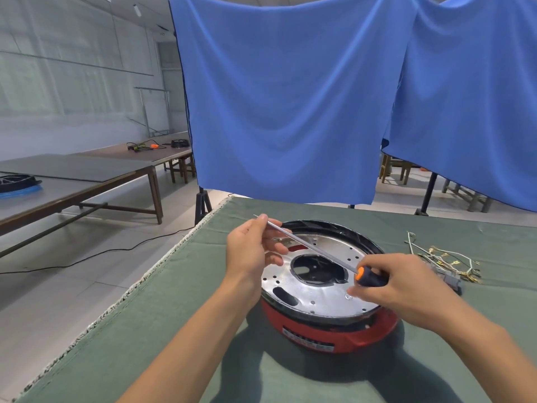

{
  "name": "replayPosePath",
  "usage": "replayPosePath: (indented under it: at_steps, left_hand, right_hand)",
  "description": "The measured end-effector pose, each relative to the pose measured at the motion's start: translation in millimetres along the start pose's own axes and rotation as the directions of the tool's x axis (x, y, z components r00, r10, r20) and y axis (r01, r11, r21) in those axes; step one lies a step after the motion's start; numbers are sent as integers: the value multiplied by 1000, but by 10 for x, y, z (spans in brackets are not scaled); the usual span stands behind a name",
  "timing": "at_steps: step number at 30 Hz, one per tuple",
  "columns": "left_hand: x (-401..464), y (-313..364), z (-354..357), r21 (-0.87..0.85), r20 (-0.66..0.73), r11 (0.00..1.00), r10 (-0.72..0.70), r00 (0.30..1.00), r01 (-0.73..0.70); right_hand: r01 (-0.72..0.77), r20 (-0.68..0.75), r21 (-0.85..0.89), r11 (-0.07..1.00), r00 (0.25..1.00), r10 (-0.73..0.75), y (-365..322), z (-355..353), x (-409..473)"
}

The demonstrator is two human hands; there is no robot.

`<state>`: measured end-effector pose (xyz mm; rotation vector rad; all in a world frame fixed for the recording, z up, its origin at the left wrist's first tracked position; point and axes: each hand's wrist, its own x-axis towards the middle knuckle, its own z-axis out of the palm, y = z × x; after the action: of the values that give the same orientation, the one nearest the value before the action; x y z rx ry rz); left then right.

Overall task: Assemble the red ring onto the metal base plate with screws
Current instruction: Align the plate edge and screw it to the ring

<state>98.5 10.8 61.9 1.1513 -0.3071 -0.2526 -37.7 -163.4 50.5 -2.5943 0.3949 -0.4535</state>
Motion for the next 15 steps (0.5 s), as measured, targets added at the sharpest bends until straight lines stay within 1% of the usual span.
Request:
replayPosePath:
  at_steps: [5,8,10,12,15]
  left_hand:
    - [21,33,-41,-8,-46,1000,-29,999,28]
    - [109,14,-120,19,-94,999,-42,995,44]
    - [197,-9,-228,117,-127,990,-68,990,83]
    - [274,-52,-354,251,-139,957,-110,984,142]
    - [357,-110,-523,425,-155,887,-126,980,181]
  right_hand:
    - [-18,41,-65,998,999,21,3,-6,-13]
    - [-40,-16,-167,985,999,38,-15,-20,-33]
    - [-59,-78,-205,977,996,44,-30,-24,-34]
    - [-92,-115,-189,978,991,71,-34,-35,-33]
    - [-136,-107,-183,974,987,117,-45,-42,-33]
